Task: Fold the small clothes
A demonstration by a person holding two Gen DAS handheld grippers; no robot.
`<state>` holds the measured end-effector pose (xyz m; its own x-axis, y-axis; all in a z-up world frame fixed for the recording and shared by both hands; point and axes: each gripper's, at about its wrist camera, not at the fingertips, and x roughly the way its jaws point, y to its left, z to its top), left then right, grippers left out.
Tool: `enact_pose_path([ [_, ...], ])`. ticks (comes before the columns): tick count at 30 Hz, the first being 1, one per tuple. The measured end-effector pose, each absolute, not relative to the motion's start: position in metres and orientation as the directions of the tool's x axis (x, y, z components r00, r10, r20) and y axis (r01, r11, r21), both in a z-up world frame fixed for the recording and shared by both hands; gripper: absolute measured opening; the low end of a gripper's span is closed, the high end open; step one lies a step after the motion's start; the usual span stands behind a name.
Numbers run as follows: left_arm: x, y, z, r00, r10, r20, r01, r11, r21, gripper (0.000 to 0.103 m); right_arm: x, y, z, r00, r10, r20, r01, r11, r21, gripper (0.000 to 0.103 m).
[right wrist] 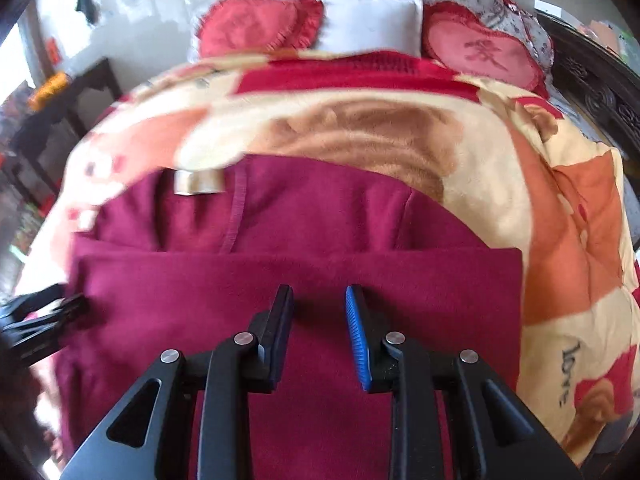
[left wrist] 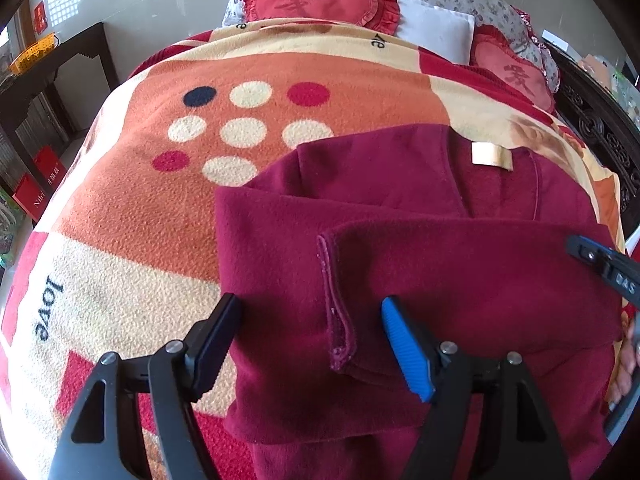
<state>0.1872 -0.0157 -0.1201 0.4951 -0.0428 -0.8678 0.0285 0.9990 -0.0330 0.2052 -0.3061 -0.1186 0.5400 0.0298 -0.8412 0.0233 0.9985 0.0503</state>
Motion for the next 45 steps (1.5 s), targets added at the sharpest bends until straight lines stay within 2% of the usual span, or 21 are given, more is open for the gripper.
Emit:
enact_pose_path([
  [8,0.186,-0.015,-0.122,0.502,-0.040,-0.864,0.023,0.999,-0.032,0.079,0.174,-0.305,-0.091,0.538,0.075,-0.840,-0.014,0.997,0.080,0.008],
  [11,0.183,-0.014,-0.120,0.501,-0.040,-0.864,0.022,0.999,-0.033,0.079,0.149,-0.307,-0.090,0.524,0.037,-0.851,-0.013,0.999,0.036,0.010],
  [14,0.174,-0.015,-0.115,0.506,-0.037,-0.862,0.023,0.999,-0.030,0.079,0.138,-0.316,-0.112,0.472,-0.054,-0.880,0.025,0.999,-0.048,0.010],
  [18,0.158,-0.015,-0.107,0.496,-0.046,-0.867,0.034,0.999,-0.033,0.079,0.135,-0.313,-0.118,0.480,-0.075,-0.874,0.006,0.997,-0.083,0.011],
  [20,0.145,-0.014,-0.100,0.500,-0.040,-0.865,0.040,0.999,-0.023,0.079,0.130,-0.313,-0.106,0.471,-0.055,-0.880,0.012,0.998,-0.056,0.011],
  [25,0.111,-0.008,-0.084,0.509,-0.075,-0.858,0.069,0.997,-0.046,0.079,0.085,-0.336,-0.071,0.500,0.086,-0.862,0.033,0.992,0.118,0.012],
  [32,0.050,0.004,-0.074,0.455,-0.158,-0.876,0.115,0.986,-0.119,0.082,-0.003,-0.370,-0.047,0.487,0.168,-0.857,0.029,0.978,0.208,0.019],
  [36,0.010,0.004,-0.078,0.389,-0.208,-0.898,0.160,0.975,-0.157,0.082,-0.050,-0.376,-0.057,0.460,0.209,-0.863,0.023,0.969,0.247,0.024],
  [40,-0.029,0.010,-0.084,0.350,-0.231,-0.908,0.184,0.967,-0.176,0.082,-0.089,-0.367,-0.082,0.399,0.191,-0.897,-0.009,0.979,0.205,0.024],
  [45,-0.068,0.025,-0.097,0.285,-0.235,-0.929,0.172,0.966,-0.191,0.082,-0.119,-0.368,-0.106,0.373,0.222,-0.901,-0.002,0.971,0.239,0.025],
])
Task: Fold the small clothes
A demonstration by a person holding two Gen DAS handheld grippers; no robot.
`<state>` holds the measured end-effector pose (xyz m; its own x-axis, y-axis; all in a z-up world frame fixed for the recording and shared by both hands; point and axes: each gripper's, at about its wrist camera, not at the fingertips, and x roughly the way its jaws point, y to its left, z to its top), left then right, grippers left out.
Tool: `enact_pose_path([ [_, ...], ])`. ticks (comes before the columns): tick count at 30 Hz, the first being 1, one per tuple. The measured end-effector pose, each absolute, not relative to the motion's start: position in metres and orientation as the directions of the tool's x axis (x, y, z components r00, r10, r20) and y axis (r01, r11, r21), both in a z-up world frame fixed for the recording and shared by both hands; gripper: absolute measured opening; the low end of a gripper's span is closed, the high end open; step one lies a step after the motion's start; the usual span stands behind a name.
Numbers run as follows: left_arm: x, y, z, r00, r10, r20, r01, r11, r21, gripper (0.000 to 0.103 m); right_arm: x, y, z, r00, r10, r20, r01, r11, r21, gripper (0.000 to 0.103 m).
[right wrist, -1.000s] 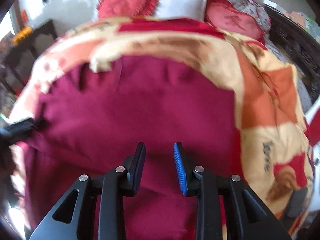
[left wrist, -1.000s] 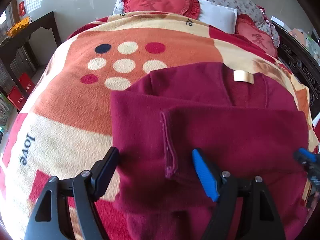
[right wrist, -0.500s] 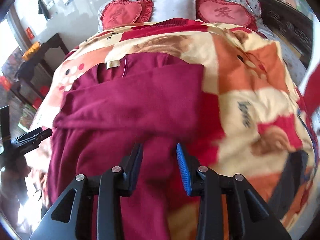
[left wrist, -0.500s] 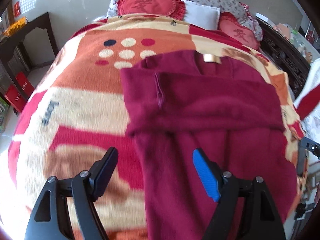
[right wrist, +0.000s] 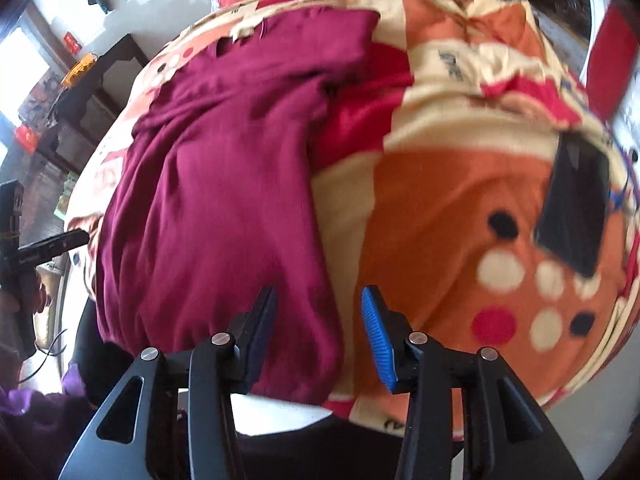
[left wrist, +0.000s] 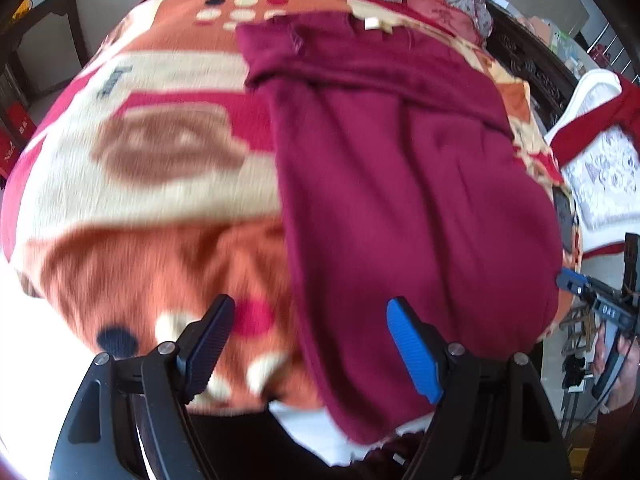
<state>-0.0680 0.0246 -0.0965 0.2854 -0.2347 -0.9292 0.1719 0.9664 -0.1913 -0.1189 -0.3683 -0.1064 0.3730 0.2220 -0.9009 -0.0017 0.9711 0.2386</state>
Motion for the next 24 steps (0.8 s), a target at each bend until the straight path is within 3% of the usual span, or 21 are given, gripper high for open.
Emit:
enact_pose_path([
  [14,-0.112,0.013,-0.129,0.149,-0.280,-0.948,0.224,0.944,-0.244,0.080,-0.129,-0.378,-0.125,0.391,0.270,-0.880,0.024,0.953,0.302,0.030],
  [16,-0.112,0.005,-0.134,0.129,-0.285,-0.950,0.250,0.936,-0.247,0.066,-0.127,-0.379,-0.128,0.391,0.286,-0.875,0.022,0.947,0.320,0.030],
  [20,-0.113,0.001,-0.142,0.100,-0.283,-0.954,0.262,0.932,-0.249,0.057,-0.124,-0.383,-0.134,0.397,0.323,-0.859,0.042,0.928,0.369,0.030],
  [21,-0.113,0.002,-0.142,0.098,-0.280,-0.955,0.258,0.934,-0.248,0.044,-0.124,-0.383,-0.135,0.400,0.331,-0.855,0.042,0.925,0.378,0.028],
  [22,-0.112,0.004,-0.142,0.098,-0.274,-0.957,0.250,0.937,-0.243,0.026,-0.125,-0.382,-0.134,0.400,0.333,-0.854,0.032,0.926,0.377,0.022],
  [23,-0.111,0.009,-0.140,0.103,-0.272,-0.957,0.237,0.941,-0.242,0.020,-0.125,-0.380,-0.132,0.400,0.336,-0.853,0.014,0.928,0.372,0.001],
  [24,-0.111,0.013,-0.137,0.110,-0.282,-0.953,0.226,0.941,-0.252,0.013,-0.127,-0.376,-0.127,0.406,0.337,-0.849,-0.007,0.931,0.366,0.000],
])
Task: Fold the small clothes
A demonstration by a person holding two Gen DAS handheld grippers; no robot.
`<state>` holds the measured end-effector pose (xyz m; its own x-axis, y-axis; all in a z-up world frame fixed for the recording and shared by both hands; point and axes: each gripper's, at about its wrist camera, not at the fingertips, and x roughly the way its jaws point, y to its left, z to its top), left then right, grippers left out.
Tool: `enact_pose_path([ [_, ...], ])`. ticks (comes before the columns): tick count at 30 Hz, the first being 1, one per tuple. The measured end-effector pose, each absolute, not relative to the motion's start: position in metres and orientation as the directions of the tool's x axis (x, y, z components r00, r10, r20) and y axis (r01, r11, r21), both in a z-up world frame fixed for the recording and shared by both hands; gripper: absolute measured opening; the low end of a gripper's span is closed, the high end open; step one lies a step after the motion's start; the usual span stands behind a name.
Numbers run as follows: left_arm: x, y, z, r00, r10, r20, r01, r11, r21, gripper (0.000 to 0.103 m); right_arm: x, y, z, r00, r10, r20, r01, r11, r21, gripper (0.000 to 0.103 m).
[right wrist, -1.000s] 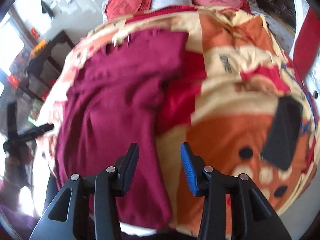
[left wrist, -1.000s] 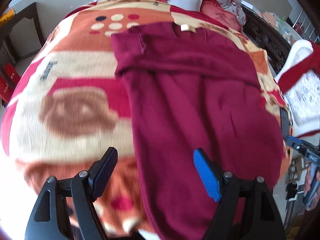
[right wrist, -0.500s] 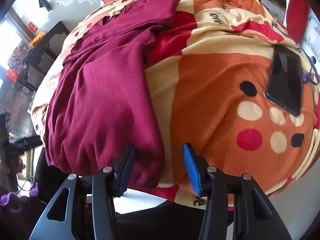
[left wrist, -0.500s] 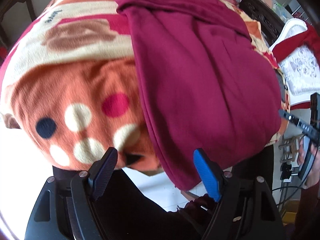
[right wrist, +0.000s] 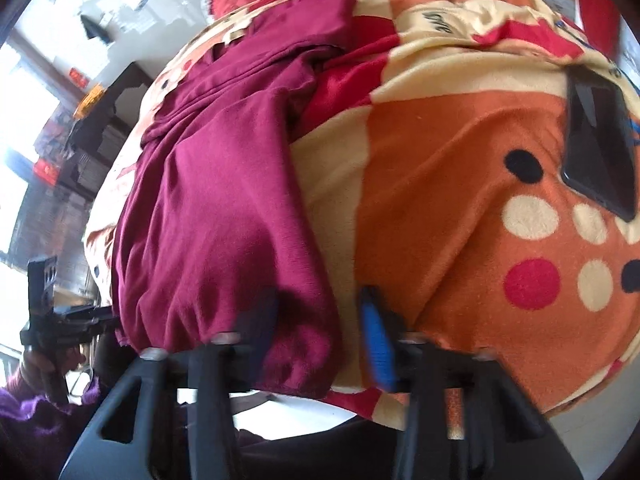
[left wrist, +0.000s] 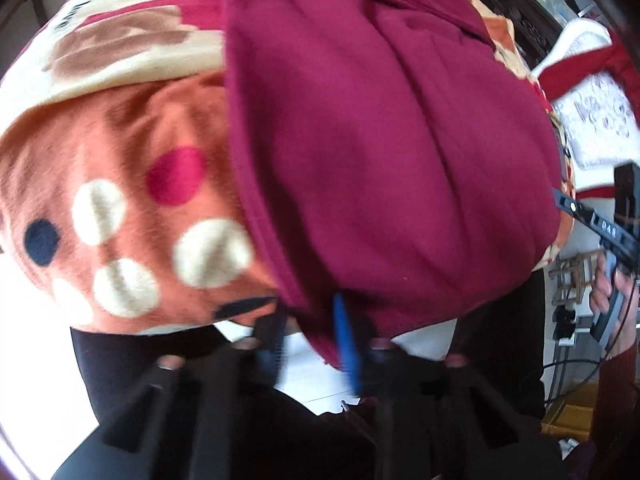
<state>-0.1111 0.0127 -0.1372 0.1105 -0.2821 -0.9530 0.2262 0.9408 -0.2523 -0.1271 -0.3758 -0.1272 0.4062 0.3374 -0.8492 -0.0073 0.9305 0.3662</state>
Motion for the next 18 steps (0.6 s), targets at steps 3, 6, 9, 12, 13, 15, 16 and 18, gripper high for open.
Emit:
enact_pose_path([
  [3,-0.115,0.026,-0.115,0.158,-0.334,-0.929,0.222,0.929,-0.296,0.008,-0.139,-0.368,-0.101,0.444,0.381,-0.811,-0.086,0.919,0.385,0.000],
  [6,-0.123,0.031,-0.092,0.218,-0.354,-0.910,0.260,0.919,-0.295,0.008,-0.152,-0.365,-0.077,0.444,0.430,-0.786,-0.145,0.900,0.411,0.000],
  [9,-0.126,0.038,-0.087,0.246,-0.351,-0.903,0.260,0.922,-0.287,0.008,-0.155,-0.367,-0.076,0.435,0.420,-0.796,-0.143,0.905,0.400,0.000],
  [12,-0.125,0.036,-0.102,0.205,-0.328,-0.922,0.241,0.930,-0.277,0.009,-0.149,-0.374,-0.093,0.411,0.398,-0.820,-0.084,0.913,0.400,0.000],
  [13,-0.124,0.036,-0.106,0.194,-0.325,-0.925,0.236,0.931,-0.278,0.012,-0.148,-0.376,-0.100,0.407,0.382,-0.830,-0.062,0.918,0.392,0.000],
  [15,-0.123,0.035,-0.112,0.189,-0.306,-0.933,0.226,0.938,-0.262,0.027,-0.146,-0.375,-0.110,0.392,0.342,-0.854,-0.052,0.935,0.351,0.007],
  [16,-0.123,0.035,-0.114,0.188,-0.298,-0.936,0.221,0.941,-0.255,0.039,-0.146,-0.376,-0.112,0.384,0.335,-0.860,-0.056,0.939,0.340,0.012],
  [18,-0.120,0.037,-0.119,0.181,-0.301,-0.936,0.202,0.943,-0.264,0.052,-0.145,-0.372,-0.117,0.359,0.335,-0.871,-0.073,0.940,0.332,0.015],
])
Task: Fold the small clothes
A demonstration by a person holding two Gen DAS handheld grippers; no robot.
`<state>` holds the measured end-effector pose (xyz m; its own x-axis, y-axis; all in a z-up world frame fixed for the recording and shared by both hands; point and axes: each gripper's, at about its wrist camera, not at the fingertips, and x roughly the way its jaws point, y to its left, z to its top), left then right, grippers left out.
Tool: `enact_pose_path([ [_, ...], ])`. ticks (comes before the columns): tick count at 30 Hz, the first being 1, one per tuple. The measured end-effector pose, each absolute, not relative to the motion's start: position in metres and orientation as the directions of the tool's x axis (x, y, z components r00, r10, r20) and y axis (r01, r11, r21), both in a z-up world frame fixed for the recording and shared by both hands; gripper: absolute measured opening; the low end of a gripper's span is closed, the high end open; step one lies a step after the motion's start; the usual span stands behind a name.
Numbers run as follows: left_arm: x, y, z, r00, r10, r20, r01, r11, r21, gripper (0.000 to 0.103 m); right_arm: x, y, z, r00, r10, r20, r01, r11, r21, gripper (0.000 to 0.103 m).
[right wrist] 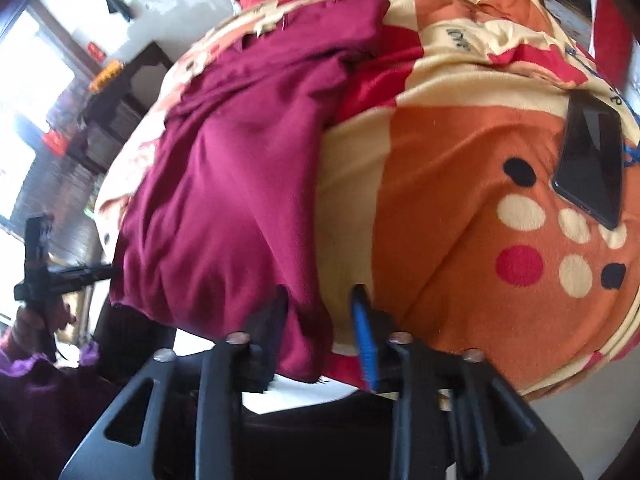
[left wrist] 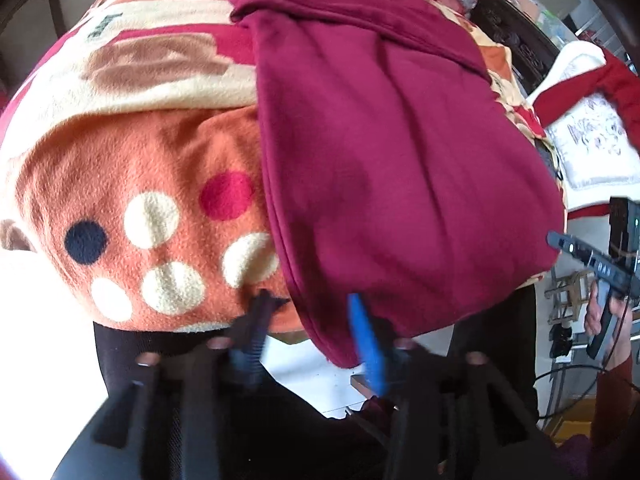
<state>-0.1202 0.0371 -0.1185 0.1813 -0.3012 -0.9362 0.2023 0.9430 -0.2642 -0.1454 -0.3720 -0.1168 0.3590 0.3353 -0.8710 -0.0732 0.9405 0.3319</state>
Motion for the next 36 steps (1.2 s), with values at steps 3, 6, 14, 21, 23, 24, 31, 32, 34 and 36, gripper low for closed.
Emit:
enact_pose_path([
  [3,-0.117,0.038,-0.126,0.157,-0.305,-0.939,0.188,0.943,-0.274,0.057,-0.143,-0.369,-0.121,0.348,0.350,-0.869,-0.077,0.935,0.346,0.015],
  [6,-0.114,0.023,-0.136,0.113,-0.302,-0.947,0.207,0.939,-0.275,0.057,-0.138,-0.368,-0.127,0.335,0.363,-0.869,-0.065,0.929,0.363,0.015],
  [14,-0.118,0.009,-0.130,0.094,-0.329,-0.940,0.322,0.903,-0.284,0.008,-0.146,-0.356,-0.115,0.338,0.429,-0.837,-0.138,0.903,0.407,0.000],
  [21,-0.110,0.055,-0.052,0.212,-0.482,-0.850,0.304,0.859,-0.411,0.008,-0.148,-0.366,-0.058,0.436,0.563,-0.702,-0.206,0.822,0.531,0.000],
  [23,-0.102,0.063,-0.031,0.268,-0.497,-0.825,0.300,0.857,-0.419,0.008,-0.141,-0.366,-0.044,0.462,0.617,-0.637,-0.234,0.777,0.584,0.000],
  [24,-0.096,0.068,-0.020,0.300,-0.508,-0.808,0.296,0.854,-0.427,0.008,-0.135,-0.365,-0.036,0.479,0.636,-0.605,-0.249,0.759,0.602,0.000],
  [31,-0.045,0.078,0.027,0.443,-0.522,-0.729,0.302,0.852,-0.427,0.008,-0.078,-0.376,0.004,0.604,0.633,-0.484,-0.268,0.734,0.624,0.000],
  [32,-0.031,0.076,0.032,0.461,-0.528,-0.713,0.310,0.849,-0.428,0.008,-0.065,-0.377,0.009,0.620,0.622,-0.478,-0.265,0.740,0.618,0.000],
  [34,-0.005,0.069,0.037,0.493,-0.520,-0.697,0.314,0.854,-0.415,0.008,-0.039,-0.378,0.016,0.647,0.593,-0.480,-0.258,0.762,0.595,0.000],
  [36,0.027,0.058,0.036,0.520,-0.503,-0.690,0.306,0.864,-0.399,0.008,-0.009,-0.380,0.019,0.670,0.559,-0.488,-0.231,0.782,0.579,0.000],
])
